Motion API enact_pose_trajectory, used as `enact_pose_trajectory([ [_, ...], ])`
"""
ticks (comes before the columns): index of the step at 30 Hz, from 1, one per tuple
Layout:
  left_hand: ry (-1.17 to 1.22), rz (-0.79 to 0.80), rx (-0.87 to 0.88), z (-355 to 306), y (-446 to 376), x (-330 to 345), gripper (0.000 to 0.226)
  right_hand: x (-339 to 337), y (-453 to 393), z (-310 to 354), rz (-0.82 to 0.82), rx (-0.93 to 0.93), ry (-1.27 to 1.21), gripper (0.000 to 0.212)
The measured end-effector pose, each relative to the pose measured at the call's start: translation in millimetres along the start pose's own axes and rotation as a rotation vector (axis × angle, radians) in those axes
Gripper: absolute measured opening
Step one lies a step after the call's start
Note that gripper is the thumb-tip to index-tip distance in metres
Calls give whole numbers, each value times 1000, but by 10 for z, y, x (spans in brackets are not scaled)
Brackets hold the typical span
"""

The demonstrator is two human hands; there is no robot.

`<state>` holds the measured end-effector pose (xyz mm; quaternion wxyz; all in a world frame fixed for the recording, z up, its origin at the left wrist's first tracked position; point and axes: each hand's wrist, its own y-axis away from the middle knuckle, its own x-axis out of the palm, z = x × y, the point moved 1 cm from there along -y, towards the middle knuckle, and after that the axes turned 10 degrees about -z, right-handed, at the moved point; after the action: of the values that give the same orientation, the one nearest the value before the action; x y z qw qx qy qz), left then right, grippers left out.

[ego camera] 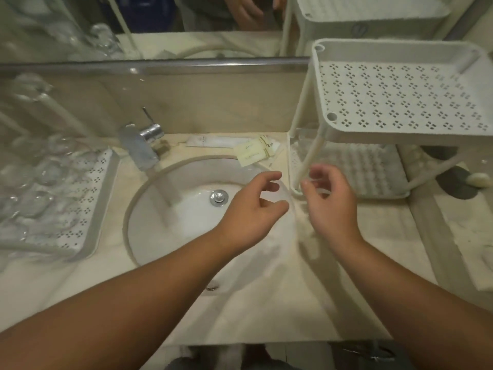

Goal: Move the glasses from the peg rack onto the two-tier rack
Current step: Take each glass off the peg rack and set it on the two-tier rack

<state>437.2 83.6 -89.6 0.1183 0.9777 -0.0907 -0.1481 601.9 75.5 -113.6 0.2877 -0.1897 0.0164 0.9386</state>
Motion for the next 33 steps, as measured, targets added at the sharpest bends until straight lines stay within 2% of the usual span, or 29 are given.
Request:
enact_pose_trajectory([
  [18, -30, -352, 208, 169, 1275, -2333, 55, 1628, 1324, 1515, 411, -208, -225, 32],
  [25, -34, -559, 242, 397, 1647, -3006, 66, 2248, 1758, 1920, 531, -275, -249, 23],
  [33, -68, -836, 263, 623, 1879, -3693, 75, 2852, 2080, 2391, 645, -415, -209, 32],
])
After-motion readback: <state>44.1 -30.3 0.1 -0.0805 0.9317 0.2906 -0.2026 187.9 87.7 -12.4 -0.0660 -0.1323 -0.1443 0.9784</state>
